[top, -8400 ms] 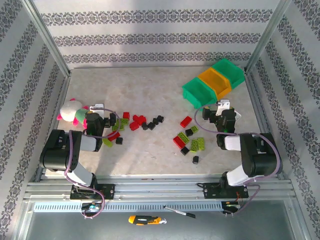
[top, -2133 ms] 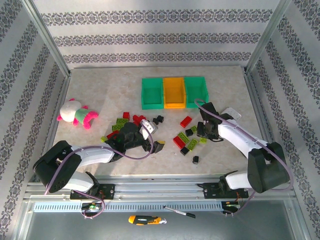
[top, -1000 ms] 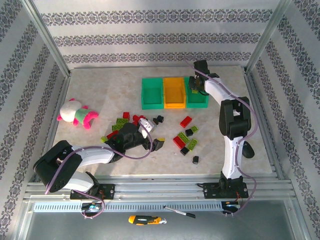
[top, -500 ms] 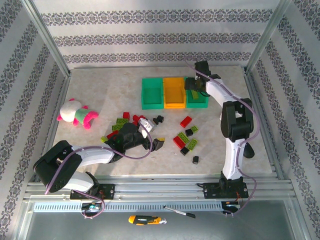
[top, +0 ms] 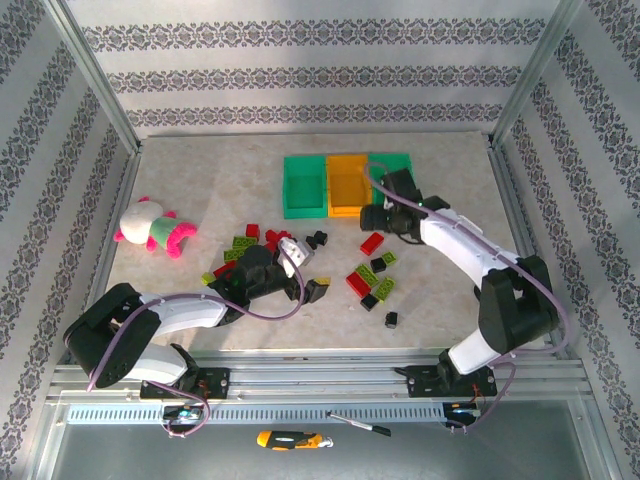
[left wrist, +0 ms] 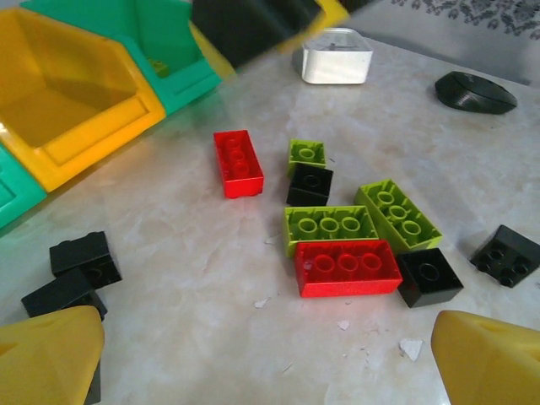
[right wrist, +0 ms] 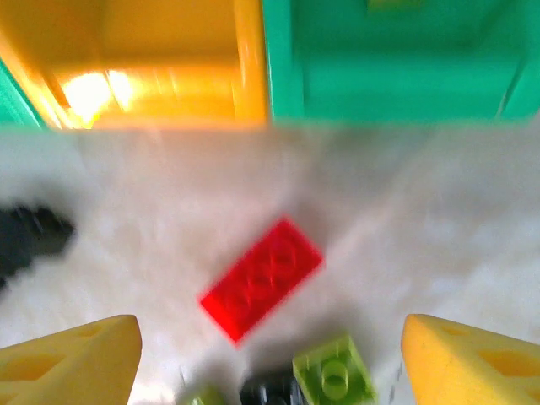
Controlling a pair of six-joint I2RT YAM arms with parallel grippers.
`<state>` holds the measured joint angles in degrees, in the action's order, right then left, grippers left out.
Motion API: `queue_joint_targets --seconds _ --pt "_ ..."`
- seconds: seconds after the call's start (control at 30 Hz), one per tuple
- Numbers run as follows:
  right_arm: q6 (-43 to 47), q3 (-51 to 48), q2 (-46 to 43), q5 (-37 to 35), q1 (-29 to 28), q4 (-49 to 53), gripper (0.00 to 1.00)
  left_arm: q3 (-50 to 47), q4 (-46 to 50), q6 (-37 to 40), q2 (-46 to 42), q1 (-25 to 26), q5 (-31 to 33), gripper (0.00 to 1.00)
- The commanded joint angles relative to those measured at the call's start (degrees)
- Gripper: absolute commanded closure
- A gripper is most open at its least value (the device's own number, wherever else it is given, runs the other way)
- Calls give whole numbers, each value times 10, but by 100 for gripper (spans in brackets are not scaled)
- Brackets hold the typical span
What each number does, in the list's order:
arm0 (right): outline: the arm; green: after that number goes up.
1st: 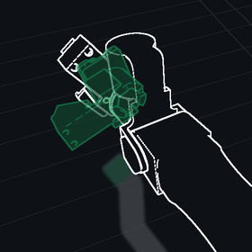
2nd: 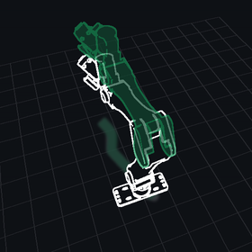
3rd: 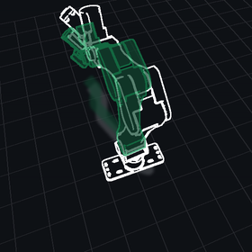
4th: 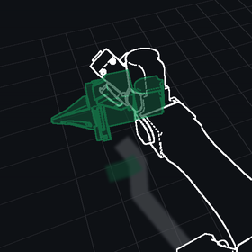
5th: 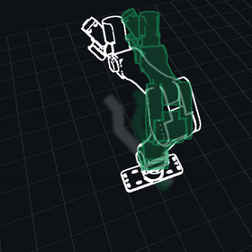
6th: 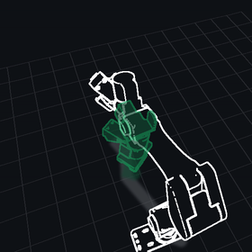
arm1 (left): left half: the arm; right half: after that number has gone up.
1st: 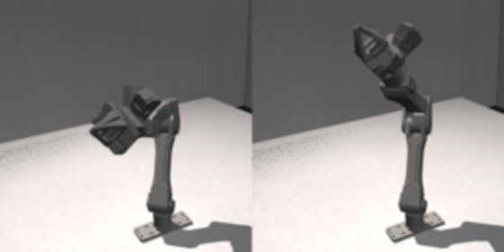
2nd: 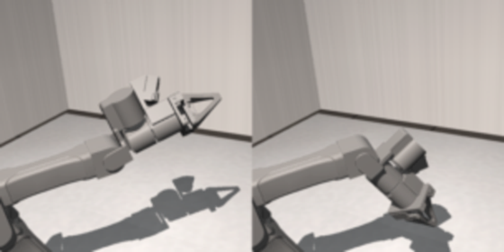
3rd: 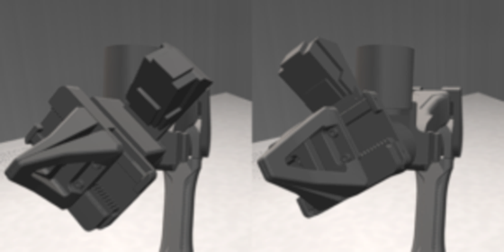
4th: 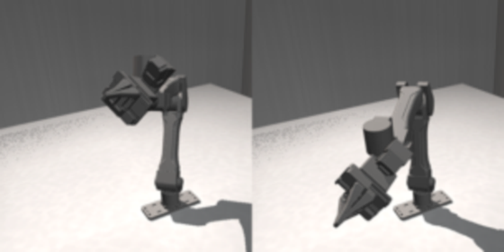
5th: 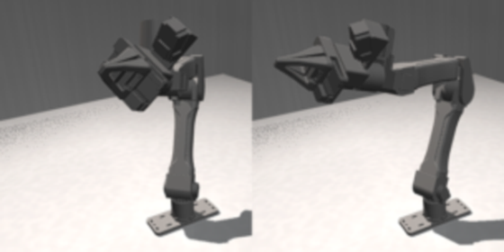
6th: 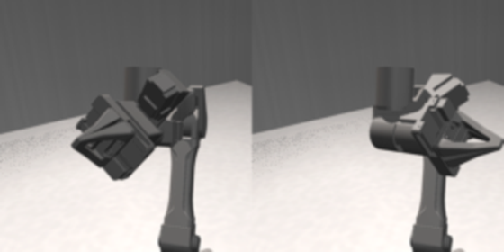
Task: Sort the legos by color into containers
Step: Pick up the lego from the bottom-center of the table.
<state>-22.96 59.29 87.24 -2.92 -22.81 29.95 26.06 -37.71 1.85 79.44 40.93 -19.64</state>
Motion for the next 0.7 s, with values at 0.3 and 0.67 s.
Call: queue_joint_targets --seconds 0.3,0.67 --pt "-213 -216 -200 60 -135 168 24 10 53 72 -34 8 -66 1" --pt "-294 -265 -165 68 -173 110 47 6 39 64 -39 8 -74 1"
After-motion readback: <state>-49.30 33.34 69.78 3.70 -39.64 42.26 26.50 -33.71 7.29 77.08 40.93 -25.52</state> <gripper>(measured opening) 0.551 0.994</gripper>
